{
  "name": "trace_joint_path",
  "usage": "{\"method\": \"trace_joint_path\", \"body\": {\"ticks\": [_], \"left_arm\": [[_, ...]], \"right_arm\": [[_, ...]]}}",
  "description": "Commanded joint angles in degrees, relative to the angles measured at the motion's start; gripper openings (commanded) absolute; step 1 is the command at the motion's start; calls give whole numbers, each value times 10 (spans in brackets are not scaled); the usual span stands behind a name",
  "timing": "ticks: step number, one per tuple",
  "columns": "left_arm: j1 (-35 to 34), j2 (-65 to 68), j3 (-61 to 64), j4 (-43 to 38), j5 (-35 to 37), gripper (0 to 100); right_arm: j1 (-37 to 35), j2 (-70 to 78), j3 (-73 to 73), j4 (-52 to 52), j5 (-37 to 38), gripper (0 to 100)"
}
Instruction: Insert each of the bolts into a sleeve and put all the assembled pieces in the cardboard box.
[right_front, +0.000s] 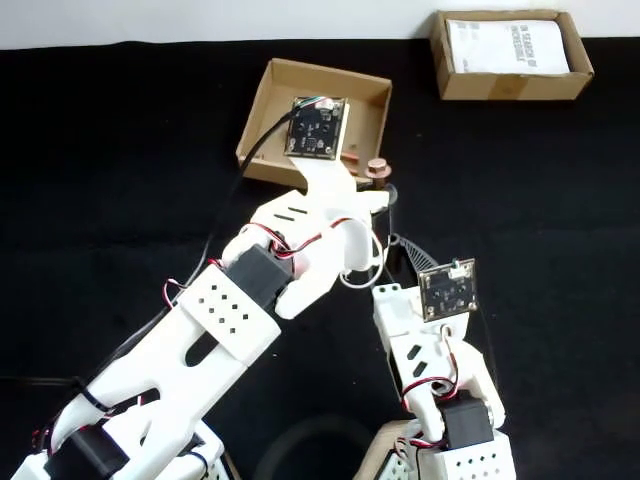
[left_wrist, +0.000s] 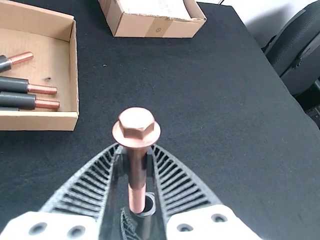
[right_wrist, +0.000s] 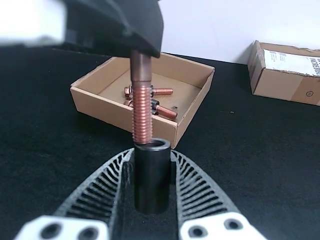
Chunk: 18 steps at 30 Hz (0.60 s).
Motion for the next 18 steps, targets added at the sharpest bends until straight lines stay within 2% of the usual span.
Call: {"method": "trace_joint_path", "body": {"ticks": [1, 18], "left_arm": [[10, -15, -18, -12, 3, 8], [33, 25, -23, -32, 3, 8]], "right_arm": [[0, -3, -7, -3, 2, 6], [0, -3, -7, -3, 2, 6]]}}
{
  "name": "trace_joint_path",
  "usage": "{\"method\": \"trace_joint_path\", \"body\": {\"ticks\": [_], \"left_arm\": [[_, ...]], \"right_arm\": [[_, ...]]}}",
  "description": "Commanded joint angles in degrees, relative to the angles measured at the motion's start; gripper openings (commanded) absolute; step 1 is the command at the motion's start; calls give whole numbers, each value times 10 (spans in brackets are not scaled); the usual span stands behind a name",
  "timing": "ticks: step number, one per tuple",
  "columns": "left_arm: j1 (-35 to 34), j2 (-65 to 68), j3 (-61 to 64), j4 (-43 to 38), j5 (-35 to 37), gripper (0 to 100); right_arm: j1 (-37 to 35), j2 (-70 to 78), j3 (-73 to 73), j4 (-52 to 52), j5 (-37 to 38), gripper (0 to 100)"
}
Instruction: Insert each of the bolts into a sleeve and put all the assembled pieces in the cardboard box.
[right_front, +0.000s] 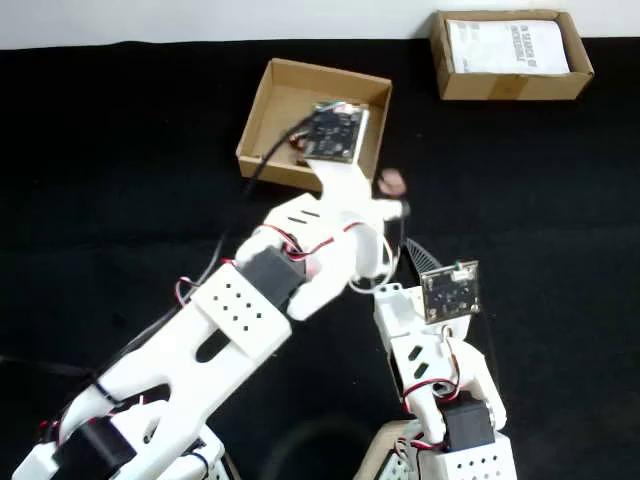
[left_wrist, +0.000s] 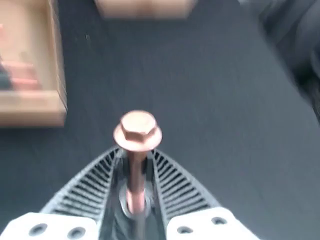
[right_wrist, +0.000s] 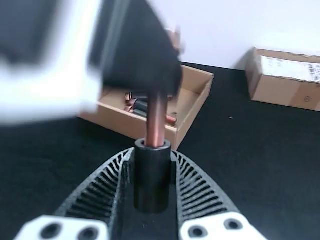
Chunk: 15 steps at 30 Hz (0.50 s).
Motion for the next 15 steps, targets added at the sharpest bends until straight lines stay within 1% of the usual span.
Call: {"method": "trace_joint_path", "body": {"ticks": [1, 9, 12, 15], "left_arm": [[12, -2, -25, -9, 2, 8], [9, -4, -21, -5, -1, 8], [13, -5, -25, 33, -2, 10], [14, -5, -25, 77, -4, 21]], "right_arm": [[-4, -3, -7, -3, 3, 6], [-4, -3, -7, -3, 4, 6], [-4, -3, -7, -4, 28, 6], [-2, -3, -11, -4, 31, 6]]}}
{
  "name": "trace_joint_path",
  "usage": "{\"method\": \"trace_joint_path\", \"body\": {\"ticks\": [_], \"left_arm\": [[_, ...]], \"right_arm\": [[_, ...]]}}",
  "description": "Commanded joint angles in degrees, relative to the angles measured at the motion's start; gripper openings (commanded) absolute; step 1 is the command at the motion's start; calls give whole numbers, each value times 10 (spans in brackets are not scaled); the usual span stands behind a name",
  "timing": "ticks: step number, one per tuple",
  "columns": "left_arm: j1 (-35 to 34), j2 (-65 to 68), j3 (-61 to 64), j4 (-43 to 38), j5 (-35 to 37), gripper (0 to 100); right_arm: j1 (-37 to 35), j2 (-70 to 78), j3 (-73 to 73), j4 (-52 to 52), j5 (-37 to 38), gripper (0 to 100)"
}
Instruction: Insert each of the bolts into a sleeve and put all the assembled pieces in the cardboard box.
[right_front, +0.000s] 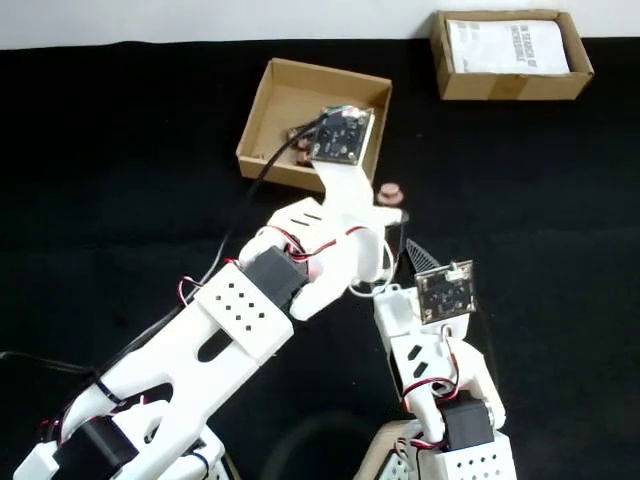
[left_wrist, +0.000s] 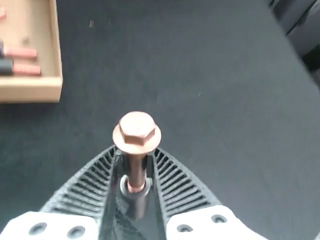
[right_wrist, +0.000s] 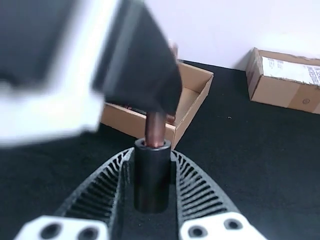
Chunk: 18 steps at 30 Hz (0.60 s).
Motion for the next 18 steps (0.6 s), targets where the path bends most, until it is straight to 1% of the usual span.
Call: {"method": "trace_joint_path", "body": {"ticks": [1, 3, 6, 9, 12, 15, 18], "left_arm": [[14, -7, -23, 48, -14, 42], [14, -7, -20, 83, -32, 110], [14, -7, -23, 149, -35, 229], [14, -7, -24, 196, -36, 309], [12, -25, -25, 236, -40, 322], [14, -69, -22, 284, -79, 322], [10, -125, -20, 315, -98, 322]], "right_arm": [[1, -3, -12, -3, 7, 6], [1, -3, -12, -3, 7, 6], [1, -3, -12, -3, 5, 6], [2, -3, -12, -3, 5, 6], [2, -3, -12, -3, 4, 6], [2, -3, -14, -3, 3, 6], [3, -3, -27, 0, 3, 6]]}}
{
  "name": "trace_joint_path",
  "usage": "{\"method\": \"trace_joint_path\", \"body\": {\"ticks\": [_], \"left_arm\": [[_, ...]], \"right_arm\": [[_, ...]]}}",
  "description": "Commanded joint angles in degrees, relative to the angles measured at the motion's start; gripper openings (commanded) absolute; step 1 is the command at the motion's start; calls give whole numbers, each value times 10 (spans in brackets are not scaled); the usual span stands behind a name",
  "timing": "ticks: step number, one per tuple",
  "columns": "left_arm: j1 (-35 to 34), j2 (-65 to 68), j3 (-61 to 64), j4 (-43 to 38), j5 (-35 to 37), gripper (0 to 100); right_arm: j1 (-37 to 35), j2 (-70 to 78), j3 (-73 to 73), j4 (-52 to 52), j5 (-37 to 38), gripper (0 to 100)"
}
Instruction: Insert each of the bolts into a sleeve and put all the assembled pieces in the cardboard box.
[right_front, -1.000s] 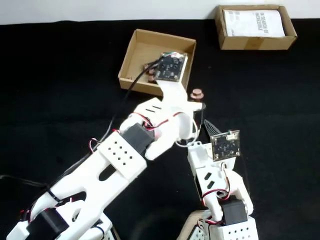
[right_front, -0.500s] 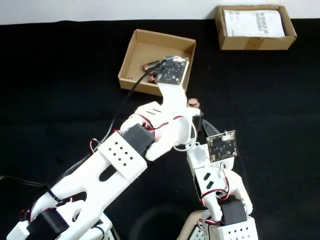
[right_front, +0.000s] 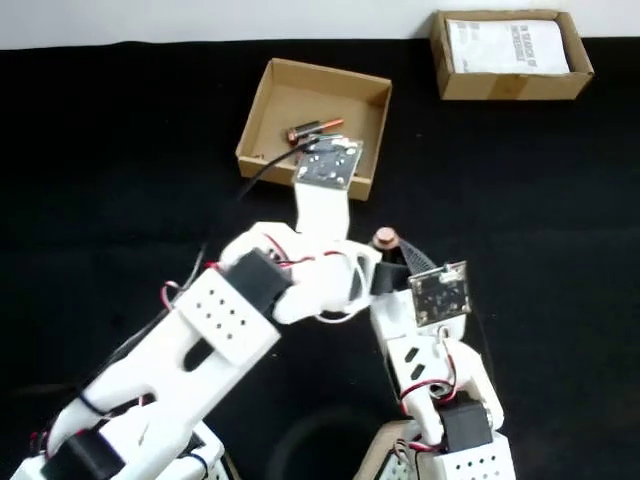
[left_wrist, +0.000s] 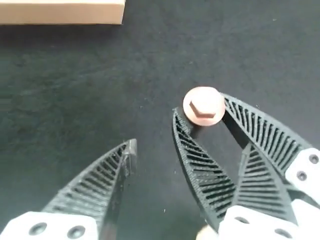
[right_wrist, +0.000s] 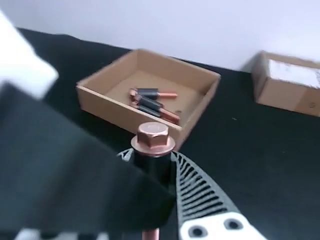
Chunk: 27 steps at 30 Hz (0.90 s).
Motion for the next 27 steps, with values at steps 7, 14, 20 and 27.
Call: {"method": "trace_joint_path", "body": {"ticks": [7, 14, 20, 27], "left_arm": [[6, -196, -10, 82, -81, 208], [-101, -269, -10, 59, -91, 21], [-304, -276, 12, -14, -87, 9], [-478, -276, 186, -187, -87, 9]], "right_arm": [[6, 69, -99, 15, -18, 6], [30, 268, -262, 40, -112, 6], [29, 400, -413, 42, -113, 6], [29, 648, -687, 99, -73, 6]]}}
